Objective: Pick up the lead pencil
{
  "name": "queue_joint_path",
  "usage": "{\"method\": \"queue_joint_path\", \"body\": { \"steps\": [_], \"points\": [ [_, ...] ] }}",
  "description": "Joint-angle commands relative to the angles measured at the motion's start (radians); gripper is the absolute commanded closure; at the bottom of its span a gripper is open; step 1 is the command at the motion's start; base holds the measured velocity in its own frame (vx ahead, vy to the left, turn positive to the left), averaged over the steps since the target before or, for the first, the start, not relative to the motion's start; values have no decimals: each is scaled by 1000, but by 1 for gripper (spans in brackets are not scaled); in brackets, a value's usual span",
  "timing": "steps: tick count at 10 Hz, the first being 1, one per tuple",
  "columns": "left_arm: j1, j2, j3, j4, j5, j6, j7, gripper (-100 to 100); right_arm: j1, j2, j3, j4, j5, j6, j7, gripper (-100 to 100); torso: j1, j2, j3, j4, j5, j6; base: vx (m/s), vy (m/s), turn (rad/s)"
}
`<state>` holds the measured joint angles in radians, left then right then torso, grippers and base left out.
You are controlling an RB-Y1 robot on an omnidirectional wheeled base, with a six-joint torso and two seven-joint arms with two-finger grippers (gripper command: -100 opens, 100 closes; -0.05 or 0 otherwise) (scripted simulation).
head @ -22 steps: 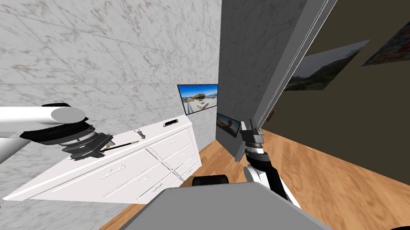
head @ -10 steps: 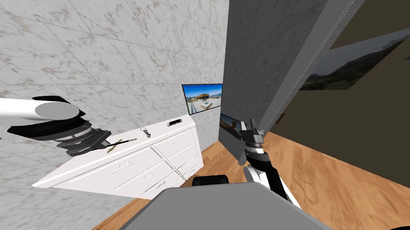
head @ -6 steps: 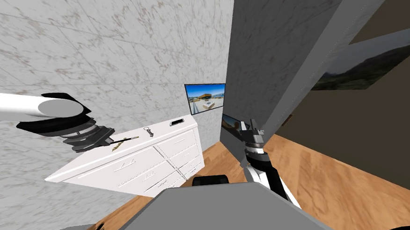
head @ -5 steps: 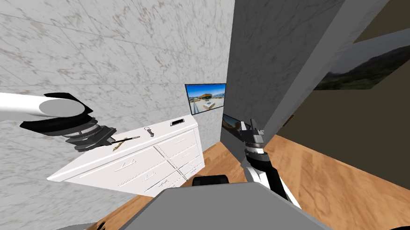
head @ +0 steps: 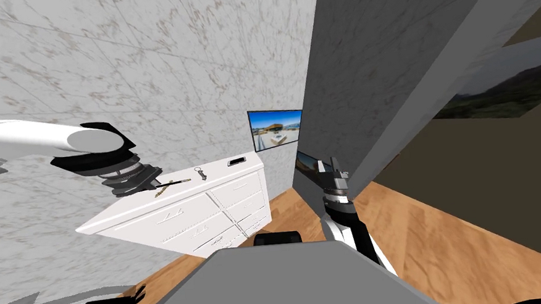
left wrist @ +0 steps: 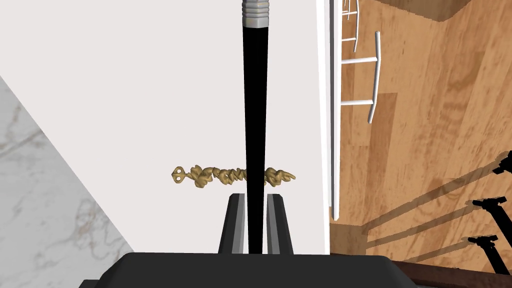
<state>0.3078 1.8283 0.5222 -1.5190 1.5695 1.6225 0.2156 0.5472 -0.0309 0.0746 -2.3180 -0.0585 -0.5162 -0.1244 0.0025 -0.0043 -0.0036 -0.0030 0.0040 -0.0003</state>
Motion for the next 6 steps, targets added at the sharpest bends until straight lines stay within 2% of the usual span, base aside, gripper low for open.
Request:
{"method": "queue_joint_path", "body": {
  "steps": [1, 2, 3, 4, 5, 6],
  "points": [
    [50, 50, 9, -18, 50, -50, 18, 100, 0, 0, 0, 0, 0, 0, 0, 0, 0, 0, 0, 0, 0, 0, 32, 12, 108],
    [82, 53, 9, -18, 79, -53, 18, 100, 0, 0, 0, 0, 0, 0, 0, 0, 0, -1, 0, 0, -1, 0, 27, 10, 51],
    [113, 101, 18, -37, 119, -96, 39, 100, 0, 0, 0, 0, 0, 0, 0, 0, 0, 0, 0, 0, 0, 0, 31, 12, 97],
    [141, 101, 18, -37, 143, -96, 39, 100, 0, 0, 0, 0, 0, 0, 0, 0, 0, -1, 0, 0, -1, 0, 28, 13, 59],
    [121, 94, 18, -32, 124, -86, 33, 100, 0, 0, 0, 0, 0, 0, 0, 0, 0, 0, 0, 0, 0, 0, 8, 2, 4],
    [124, 94, 18, -33, 127, -89, 35, 0, 0, 0, 0, 0, 0, 0, 0, 0, 0, 0, 0, 0, 0, 0, 0, 0, 0]
  ]
}}
